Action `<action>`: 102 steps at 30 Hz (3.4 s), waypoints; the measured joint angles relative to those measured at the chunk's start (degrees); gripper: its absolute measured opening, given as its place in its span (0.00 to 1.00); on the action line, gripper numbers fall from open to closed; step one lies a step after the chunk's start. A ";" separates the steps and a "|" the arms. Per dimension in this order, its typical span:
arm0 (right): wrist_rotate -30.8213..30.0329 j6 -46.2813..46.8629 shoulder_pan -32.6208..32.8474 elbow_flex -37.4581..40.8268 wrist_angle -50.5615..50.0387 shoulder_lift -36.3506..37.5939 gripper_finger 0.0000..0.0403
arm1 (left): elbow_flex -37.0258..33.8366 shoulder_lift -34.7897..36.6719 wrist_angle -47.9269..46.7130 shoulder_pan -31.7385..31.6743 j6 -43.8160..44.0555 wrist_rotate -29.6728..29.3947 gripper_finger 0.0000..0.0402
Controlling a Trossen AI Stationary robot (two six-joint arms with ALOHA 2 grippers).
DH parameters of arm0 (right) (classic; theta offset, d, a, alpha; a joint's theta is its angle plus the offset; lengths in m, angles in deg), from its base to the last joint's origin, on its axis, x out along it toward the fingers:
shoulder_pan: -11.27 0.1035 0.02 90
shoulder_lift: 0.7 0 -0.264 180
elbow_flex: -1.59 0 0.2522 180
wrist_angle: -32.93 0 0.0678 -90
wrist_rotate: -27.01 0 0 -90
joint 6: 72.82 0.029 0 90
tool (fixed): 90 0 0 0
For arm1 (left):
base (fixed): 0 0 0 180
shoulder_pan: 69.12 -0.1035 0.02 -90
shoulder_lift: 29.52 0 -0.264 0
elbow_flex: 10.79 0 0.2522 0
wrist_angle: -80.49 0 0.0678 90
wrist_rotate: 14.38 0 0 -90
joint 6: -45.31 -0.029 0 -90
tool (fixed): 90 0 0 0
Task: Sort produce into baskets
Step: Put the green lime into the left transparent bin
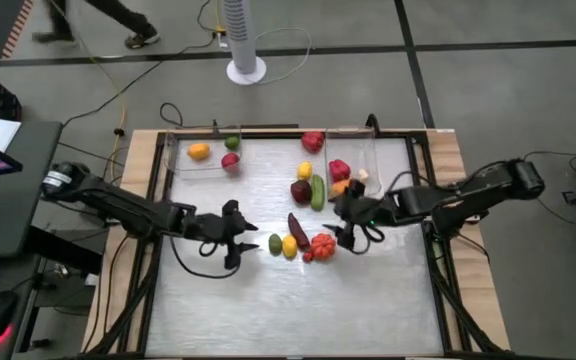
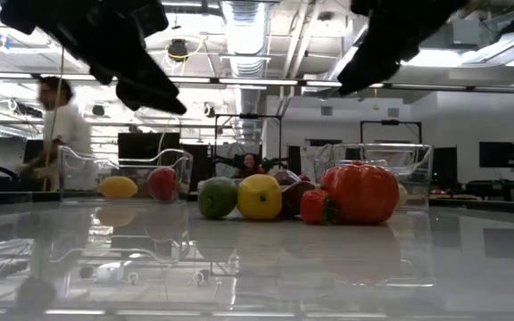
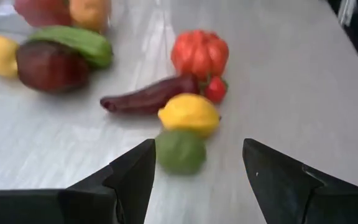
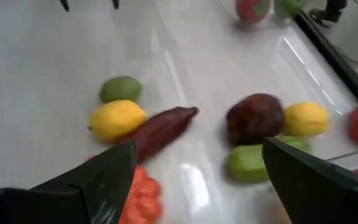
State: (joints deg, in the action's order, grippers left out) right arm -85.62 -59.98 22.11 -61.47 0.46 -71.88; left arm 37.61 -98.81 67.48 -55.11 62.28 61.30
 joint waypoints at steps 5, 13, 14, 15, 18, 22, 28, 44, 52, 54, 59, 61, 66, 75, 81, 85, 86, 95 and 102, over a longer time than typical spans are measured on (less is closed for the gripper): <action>-3.53 2.27 6.02 7.77 11.19 -0.27 0.92 | 1.43 -3.59 1.59 2.49 4.93 -6.24 0.57; -9.48 -2.07 9.37 12.11 21.04 -0.35 0.92 | 6.89 -14.29 4.20 1.04 3.82 -6.85 0.70; -9.48 -3.21 9.39 12.64 22.91 -0.33 0.92 | 7.95 -15.57 4.00 0.83 3.19 -6.46 0.72; -9.46 -4.17 9.39 13.53 25.08 -0.32 0.92 | 9.22 -16.88 3.36 0.51 2.89 -6.22 0.74; -9.34 -6.58 9.30 16.91 31.75 -0.35 0.92 | 12.44 -19.96 -2.05 -0.46 3.13 -6.47 0.76; -9.12 -7.33 9.28 20.74 38.05 -0.35 0.92 | 14.36 -23.18 -4.04 -1.54 4.85 -5.44 0.76; -8.87 -7.97 9.28 24.53 43.52 -0.38 0.92 | 14.61 -27.22 -4.24 -1.95 6.99 -3.94 0.76; -7.19 -15.66 6.52 26.05 50.37 -0.37 0.92 | 14.59 -30.75 -2.23 -0.76 9.01 -6.12 0.76; -7.17 -14.41 5.63 26.10 49.41 -0.37 0.92 | 14.59 -31.18 0.48 -0.73 7.41 -6.10 0.70; -7.19 -14.41 5.61 26.10 49.40 -0.37 0.92 | 14.59 -31.18 0.48 -0.74 7.31 -6.13 0.65; -7.19 -14.37 5.27 26.10 49.26 -0.37 0.92 | 14.59 -31.16 1.74 -0.58 5.78 -6.50 0.53; -7.19 -14.34 5.19 26.21 49.19 -0.37 0.92 | 14.59 -30.60 2.43 -0.47 5.14 -6.47 0.48; -7.19 -13.27 5.63 27.03 49.78 -0.37 0.92 | 14.59 -26.79 1.83 -0.24 5.73 -6.63 0.39; -7.19 -12.43 5.65 27.12 50.04 -0.37 0.92 | 14.59 -13.61 -8.24 0.25 3.65 -17.28 0.26; -7.18 -10.13 5.62 27.11 49.16 -0.37 0.92 | 14.59 -10.45 -10.16 -0.39 6.68 -7.10 0.26; -7.19 -9.42 5.61 27.12 49.06 -0.37 0.92 | 13.18 -16.45 -9.12 3.31 9.49 -7.40 0.33; -7.19 -9.00 5.65 27.10 49.08 -0.37 0.92 | 12.93 -18.30 -7.69 4.43 10.47 -9.06 0.35; -7.21 -7.26 8.03 27.10 48.20 -0.37 0.92 | 14.44 -26.73 -0.90 7.84 10.65 -16.38 0.59; -7.23 -7.26 6.98 27.10 47.80 -0.37 0.92 | 14.22 -32.89 3.85 5.83 7.55 -15.52 0.70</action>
State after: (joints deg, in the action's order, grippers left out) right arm -92.85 -67.24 29.09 -34.37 48.26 -72.25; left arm 51.83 -131.70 71.34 -49.28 69.83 45.78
